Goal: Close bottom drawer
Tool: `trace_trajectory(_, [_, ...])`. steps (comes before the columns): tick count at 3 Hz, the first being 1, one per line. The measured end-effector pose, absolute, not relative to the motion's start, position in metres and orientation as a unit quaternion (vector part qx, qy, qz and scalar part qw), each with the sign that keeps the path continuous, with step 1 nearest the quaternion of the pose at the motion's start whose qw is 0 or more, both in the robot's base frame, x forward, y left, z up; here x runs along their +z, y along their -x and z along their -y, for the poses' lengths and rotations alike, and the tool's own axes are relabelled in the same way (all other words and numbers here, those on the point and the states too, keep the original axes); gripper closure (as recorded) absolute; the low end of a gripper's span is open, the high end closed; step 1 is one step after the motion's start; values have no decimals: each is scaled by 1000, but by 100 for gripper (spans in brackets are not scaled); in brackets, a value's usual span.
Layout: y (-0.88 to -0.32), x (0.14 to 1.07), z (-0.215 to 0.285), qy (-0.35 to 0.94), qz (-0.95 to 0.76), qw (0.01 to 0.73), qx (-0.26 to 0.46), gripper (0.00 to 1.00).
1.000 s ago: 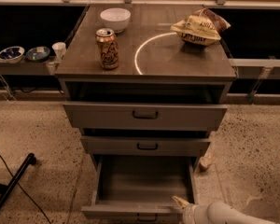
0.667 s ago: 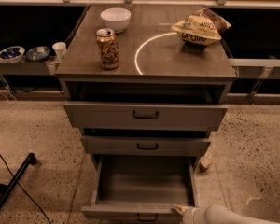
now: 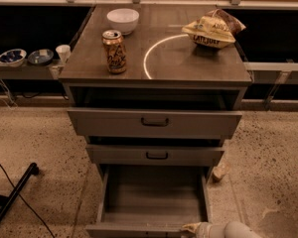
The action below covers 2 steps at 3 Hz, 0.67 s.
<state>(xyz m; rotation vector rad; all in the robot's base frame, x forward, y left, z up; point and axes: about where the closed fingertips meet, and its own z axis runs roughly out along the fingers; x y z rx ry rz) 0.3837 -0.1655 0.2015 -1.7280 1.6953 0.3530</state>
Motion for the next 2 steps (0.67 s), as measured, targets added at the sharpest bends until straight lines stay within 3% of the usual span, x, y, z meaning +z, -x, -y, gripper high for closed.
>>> trace_trajectory(1, [-387, 213, 153, 672, -630, 363, 141, 38])
trace_trajectory(2, [-390, 214, 145, 680, -624, 359, 137, 36])
